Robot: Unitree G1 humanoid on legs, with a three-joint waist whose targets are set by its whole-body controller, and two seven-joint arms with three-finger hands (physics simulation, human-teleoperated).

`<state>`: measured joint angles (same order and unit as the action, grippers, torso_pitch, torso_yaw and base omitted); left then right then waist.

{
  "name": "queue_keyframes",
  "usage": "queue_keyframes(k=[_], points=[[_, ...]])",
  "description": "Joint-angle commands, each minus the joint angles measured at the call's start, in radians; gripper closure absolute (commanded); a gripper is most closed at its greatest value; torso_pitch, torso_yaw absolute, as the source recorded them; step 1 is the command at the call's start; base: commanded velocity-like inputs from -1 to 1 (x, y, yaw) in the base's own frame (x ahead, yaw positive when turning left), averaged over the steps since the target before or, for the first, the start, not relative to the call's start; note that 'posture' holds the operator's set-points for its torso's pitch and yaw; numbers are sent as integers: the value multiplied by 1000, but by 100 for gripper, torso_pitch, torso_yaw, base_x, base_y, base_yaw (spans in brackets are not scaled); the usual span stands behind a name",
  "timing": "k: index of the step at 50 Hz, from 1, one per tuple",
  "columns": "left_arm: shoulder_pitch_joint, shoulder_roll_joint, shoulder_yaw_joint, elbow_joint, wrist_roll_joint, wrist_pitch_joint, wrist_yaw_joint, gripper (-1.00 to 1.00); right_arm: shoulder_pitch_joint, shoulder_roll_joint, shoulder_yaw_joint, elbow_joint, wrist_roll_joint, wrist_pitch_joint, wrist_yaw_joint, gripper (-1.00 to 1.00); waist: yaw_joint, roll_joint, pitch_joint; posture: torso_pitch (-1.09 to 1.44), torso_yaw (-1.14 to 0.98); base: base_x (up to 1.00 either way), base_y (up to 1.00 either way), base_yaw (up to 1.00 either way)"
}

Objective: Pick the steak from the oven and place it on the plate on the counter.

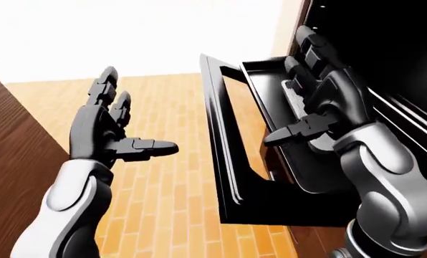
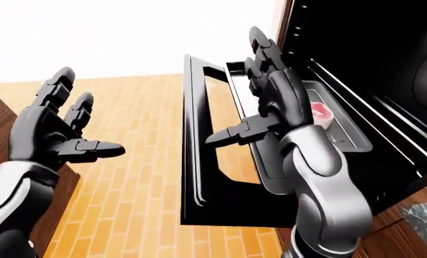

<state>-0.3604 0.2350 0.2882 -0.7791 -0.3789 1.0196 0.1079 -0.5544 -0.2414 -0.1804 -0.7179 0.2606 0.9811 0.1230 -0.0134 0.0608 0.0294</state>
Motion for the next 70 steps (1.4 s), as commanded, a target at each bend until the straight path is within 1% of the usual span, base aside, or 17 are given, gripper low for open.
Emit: queue_keyframes(k=[1,6,11,12,14,25,28,29,32,38,42,54,58,65,67,68,70], points=[[-31,8,4,-49,-11,-40,1,-100,-35,-14,-17,-37,12,-25,-11,-100,-2,7,-27,0,0,0,-50,0],[-35,13,6,-49,-17,-37,4,-100,-37,-17,-14,-36,24,-30,-18,-100,-4,-14,-12,0,0,0,-48,0],[-37,19,18,-58,-31,-27,10,-100,-32,-18,-11,-36,31,-42,-24,-100,16,-129,-27,0,0,0,-14,0],[-35,21,21,-56,-33,-31,8,-100,-34,-19,-13,-41,37,-34,-25,-100,11,-115,4,0,0,0,0,0],[-40,26,30,-61,-44,-22,11,-100,-42,-18,-15,-48,48,-19,-32,-100,10,-125,-20,0,0,-28,0,0],[-38,33,27,-54,-57,-31,22,-100,-43,-24,-14,-37,60,-21,-45,-100,24,-71,-36,0,0,-40,-2,0],[-39,32,20,-47,-54,-37,24,-100,-38,-26,-12,-25,55,-30,-43,-100,27,54,-3,0,0,-52,-65,0],[-38,33,17,-41,-50,-44,22,-100,-39,-25,-13,-31,56,-23,-45,-100,31,53,-3,0,0,-52,-77,0],[-37,31,9,-31,-42,-55,18,-100,-34,-26,-5,-19,46,-37,-42,-100,41,21,-36,0,0,-52,-78,0],[-35,24,-3,-16,-24,-70,11,-100,-35,-21,-2,-3,29,-56,-38,-100,47,-6,-12,0,0,-29,-73,0],[-24,20,-1,-16,-17,-78,2,-100,-31,-17,7,4,14,-70,-35,-100,41,-173,-7,0,0,-1,-27,0],[-15,16,2,-2,-5,-97,-14,-100,-44,9,30,30,-27,-75,-33,-100,26,-36,50,0,0,14,-12,0],[-14,15,5,0,-4,-99,-17,-100,-47,26,32,58,-31,-81,-34,-100,4,63,47,0,0,53,-19,-14],[-23,16,7,-4,-6,-89,-14,-100,-57,14,60,79,-57,-87,-36,-100,30,-33,5,0,0,0,0,-86],[-17,17,8,4,-5,-101,-17,-100,-69,26,66,90,-76,-86,-36,-100,40,-97,-23,0,0,0,0,0],[-16,18,13,4,-8,-101,-19,-100,-73,30,66,99,-86,-86,-36,-100,40,-77,-41,0,0,29,0,0],[-14,18,12,4,-9,-103,-18,-100,-82,37,67,103,-94,-82,-39,-100,22,-90,42,0,0,63,0,0]])
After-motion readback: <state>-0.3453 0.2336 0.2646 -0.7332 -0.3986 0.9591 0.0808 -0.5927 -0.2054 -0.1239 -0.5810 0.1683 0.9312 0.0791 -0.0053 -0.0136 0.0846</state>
